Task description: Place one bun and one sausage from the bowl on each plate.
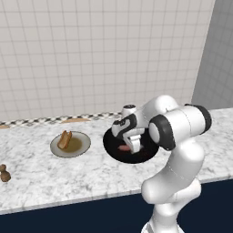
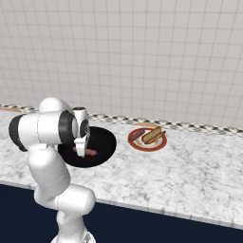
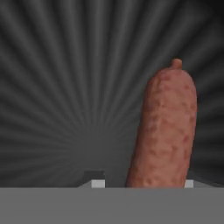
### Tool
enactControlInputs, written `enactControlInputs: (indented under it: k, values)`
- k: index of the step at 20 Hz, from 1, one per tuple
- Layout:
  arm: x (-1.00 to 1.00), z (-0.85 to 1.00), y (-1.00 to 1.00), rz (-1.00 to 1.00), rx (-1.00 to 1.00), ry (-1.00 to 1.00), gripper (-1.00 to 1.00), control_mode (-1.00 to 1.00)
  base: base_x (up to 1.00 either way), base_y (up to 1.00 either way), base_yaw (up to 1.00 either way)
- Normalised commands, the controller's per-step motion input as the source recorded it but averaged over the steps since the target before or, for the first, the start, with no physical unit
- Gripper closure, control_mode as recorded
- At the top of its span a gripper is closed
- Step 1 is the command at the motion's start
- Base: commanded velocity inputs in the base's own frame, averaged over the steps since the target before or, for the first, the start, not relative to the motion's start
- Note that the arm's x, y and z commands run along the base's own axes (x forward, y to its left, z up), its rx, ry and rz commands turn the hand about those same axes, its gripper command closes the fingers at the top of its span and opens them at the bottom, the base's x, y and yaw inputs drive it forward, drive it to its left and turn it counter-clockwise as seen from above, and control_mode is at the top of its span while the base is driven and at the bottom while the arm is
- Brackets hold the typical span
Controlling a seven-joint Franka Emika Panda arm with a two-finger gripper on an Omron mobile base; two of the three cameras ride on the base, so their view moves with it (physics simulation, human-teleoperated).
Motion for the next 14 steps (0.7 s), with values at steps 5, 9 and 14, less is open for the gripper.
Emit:
enactControlInputs:
  k: [5,9,14]
  values:
    - [-0.02,-0.23,0.0,0.0,0.0,-0.06,1.0,-1.0,0.0,0.0,0.0]
    - [-0.51,0.59,0.0,0.1,0.0,-0.21,1.0,-1.0,0.0,0.0,0.0]
    - [-0.32,1.0,0.51,0.27,0.0,-0.23,1.0,-1.0,0.0,0.0,0.0]
